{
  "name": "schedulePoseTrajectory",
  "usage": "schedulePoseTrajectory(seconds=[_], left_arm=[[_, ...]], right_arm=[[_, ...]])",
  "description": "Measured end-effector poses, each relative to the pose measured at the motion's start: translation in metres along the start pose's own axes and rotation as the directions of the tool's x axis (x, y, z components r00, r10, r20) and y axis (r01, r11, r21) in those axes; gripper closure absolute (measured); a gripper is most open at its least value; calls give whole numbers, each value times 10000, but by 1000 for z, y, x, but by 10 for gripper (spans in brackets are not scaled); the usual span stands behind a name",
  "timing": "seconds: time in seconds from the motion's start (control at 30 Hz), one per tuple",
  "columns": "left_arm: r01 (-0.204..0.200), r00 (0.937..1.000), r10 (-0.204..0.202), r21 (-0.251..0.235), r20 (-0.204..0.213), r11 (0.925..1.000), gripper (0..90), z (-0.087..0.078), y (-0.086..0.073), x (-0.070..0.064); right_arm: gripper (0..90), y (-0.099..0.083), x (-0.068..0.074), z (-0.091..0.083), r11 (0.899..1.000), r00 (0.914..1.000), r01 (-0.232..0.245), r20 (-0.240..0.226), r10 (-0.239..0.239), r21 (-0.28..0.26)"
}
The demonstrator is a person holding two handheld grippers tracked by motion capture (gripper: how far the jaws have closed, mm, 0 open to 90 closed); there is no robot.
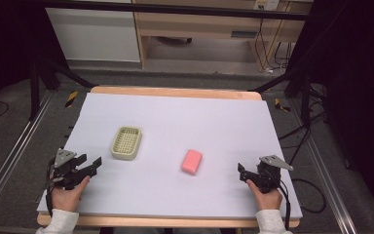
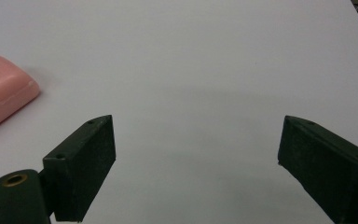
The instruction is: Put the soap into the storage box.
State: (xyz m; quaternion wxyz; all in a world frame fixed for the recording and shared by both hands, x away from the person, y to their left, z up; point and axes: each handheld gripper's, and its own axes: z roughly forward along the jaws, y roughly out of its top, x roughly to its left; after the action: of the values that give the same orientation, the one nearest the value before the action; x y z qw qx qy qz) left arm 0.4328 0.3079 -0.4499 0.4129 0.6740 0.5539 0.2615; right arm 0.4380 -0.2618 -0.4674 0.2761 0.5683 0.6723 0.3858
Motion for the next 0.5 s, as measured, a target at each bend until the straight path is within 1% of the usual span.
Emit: schedulePoseTrajectory(seconds=[0.1,0.2,0.33,0.37,0.5], left_arm=[[11,10000,-11,62,24,10000,379,-2,2,-1],[39,9999,-39,-37,129,10000,367,-4,4,-2],[64,9997,-63,-57,256,10000,353,-5,7,-4],[55,9994,-50,-149,336,9999,350,-6,9,-6],[-77,9990,83,-146,436,9999,329,-7,12,-11]], right_arm=[[114,0,-1,-1,10000,10000,-63,8,63,-21],[114,0,-1,-1,9999,10000,-70,15,70,-71],[114,0,-1,-1,10000,10000,-26,-17,26,39],[114,0,0,0,10000,10000,-12,-8,12,55],[113,0,0,-1,10000,10000,-6,-42,6,2]])
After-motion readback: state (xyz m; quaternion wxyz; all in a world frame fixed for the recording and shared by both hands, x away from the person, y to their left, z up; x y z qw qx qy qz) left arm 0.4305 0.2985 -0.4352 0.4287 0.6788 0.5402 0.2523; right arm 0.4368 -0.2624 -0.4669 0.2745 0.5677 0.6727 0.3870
